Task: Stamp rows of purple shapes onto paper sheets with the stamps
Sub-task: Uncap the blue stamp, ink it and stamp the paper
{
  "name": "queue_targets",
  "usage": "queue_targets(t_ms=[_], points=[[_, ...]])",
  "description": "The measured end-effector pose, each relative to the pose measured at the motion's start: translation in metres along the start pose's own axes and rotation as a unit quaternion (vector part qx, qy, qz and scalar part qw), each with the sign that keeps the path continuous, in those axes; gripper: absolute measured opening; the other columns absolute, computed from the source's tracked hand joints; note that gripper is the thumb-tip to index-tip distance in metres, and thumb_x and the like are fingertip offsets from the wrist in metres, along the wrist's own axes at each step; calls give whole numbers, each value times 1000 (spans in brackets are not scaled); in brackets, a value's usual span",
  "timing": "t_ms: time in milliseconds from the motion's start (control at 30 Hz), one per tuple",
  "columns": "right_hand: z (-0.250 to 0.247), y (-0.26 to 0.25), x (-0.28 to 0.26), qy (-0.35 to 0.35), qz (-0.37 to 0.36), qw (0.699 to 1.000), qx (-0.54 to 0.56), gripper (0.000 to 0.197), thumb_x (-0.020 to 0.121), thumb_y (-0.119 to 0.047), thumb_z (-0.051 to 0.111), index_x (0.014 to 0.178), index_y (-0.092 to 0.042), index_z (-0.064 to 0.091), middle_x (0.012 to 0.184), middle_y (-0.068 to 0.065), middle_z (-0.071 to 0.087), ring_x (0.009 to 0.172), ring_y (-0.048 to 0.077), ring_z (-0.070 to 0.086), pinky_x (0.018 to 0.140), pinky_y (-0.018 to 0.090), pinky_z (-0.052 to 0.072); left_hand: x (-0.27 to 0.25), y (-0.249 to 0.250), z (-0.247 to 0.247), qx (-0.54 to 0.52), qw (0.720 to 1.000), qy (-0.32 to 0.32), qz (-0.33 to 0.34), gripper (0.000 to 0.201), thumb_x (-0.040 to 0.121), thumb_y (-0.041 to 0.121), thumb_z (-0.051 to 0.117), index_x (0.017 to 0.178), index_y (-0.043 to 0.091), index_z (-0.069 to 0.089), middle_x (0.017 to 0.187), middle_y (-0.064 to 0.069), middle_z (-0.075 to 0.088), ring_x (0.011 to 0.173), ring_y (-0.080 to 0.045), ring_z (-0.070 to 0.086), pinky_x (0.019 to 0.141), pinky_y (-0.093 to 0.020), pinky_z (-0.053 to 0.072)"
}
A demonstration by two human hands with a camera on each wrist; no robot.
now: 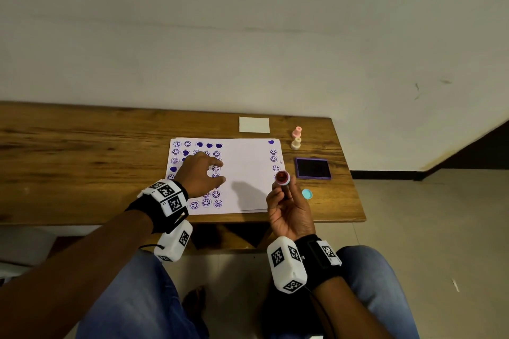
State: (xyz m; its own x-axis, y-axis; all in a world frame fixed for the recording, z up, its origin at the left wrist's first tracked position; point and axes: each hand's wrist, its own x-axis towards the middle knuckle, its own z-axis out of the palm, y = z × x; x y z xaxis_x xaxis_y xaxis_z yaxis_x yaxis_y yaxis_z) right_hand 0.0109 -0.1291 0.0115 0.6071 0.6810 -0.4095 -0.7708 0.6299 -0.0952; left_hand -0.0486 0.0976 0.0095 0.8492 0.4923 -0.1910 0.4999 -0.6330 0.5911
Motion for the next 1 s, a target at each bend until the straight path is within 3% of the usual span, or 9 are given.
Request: queue_targets(t_ms=[233,267,367,500,633,767,867,933,1000], points=[[-2,3,0,9,5,1000,0,100,43,-3,101,133,1,57,88,18,71,63,18,72,54,23,61,5,-4,-4,3,1000,1,-1,44,78,34,76,119,22,66,127,-6,57,120,-25,52,105,-41,40],[-1,1,0,22,2,999,-27,93,49,-6,99,133,0,58,92,18,72,66,18,73,55,23,61,7,-5,-5,8,1000,1,3,44,78,34,76,118,22,66,126,-6,57,120,-25,52,105,-41,40],[9,-8,6,86,-34,980,-177,47,75,-14,79,119,0,67,104,18,74,74,15,74,60,20,61,11,-8,-9,23,1000,-4,17,46,77,32,77,119,20,65,125,-5,57,121,-25,50,106,-38,37],[19,-22,19,121,-93,927,-344,23,84,-14,76,102,0,76,100,18,76,72,13,70,59,17,58,17,-15,-13,72,997,-23,27,56,76,37,77,127,21,60,131,-3,54,128,-25,44,111,-38,33],[26,-21,41,164,-161,818,-527,13,84,-15,80,93,-6,79,89,12,79,77,17,71,73,27,61,28,-20,-16,126,990,-54,19,66,79,40,74,137,18,50,142,-3,45,134,-27,36,113,-38,29],[39,-11,69,157,-222,666,-694,19,81,-26,84,91,-10,81,75,3,77,66,11,71,75,32,62,43,-19,-20,162,984,-76,20,73,78,39,74,141,17,45,146,-3,40,135,-28,34,113,-37,28],[52,-5,96,141,-231,582,-767,28,81,-34,83,97,-10,81,80,2,77,74,15,73,78,34,61,58,-19,-23,170,982,-78,25,76,76,41,75,141,16,45,146,-4,40,136,-28,34,113,-36,29],[64,0,115,136,-231,541,-797,27,80,-35,83,92,-10,80,81,6,77,79,23,73,78,35,59,68,-20,-25,179,980,-86,31,77,75,43,76,141,16,46,146,-6,41,136,-29,35,113,-37,30],[73,5,131,126,-222,504,-825,25,81,-34,81,82,-9,79,74,9,74,77,29,70,70,34,56,75,-18,-23,185,977,-97,34,78,72,44,78,139,15,48,141,-7,44,132,-31,39,110,-38,34]])
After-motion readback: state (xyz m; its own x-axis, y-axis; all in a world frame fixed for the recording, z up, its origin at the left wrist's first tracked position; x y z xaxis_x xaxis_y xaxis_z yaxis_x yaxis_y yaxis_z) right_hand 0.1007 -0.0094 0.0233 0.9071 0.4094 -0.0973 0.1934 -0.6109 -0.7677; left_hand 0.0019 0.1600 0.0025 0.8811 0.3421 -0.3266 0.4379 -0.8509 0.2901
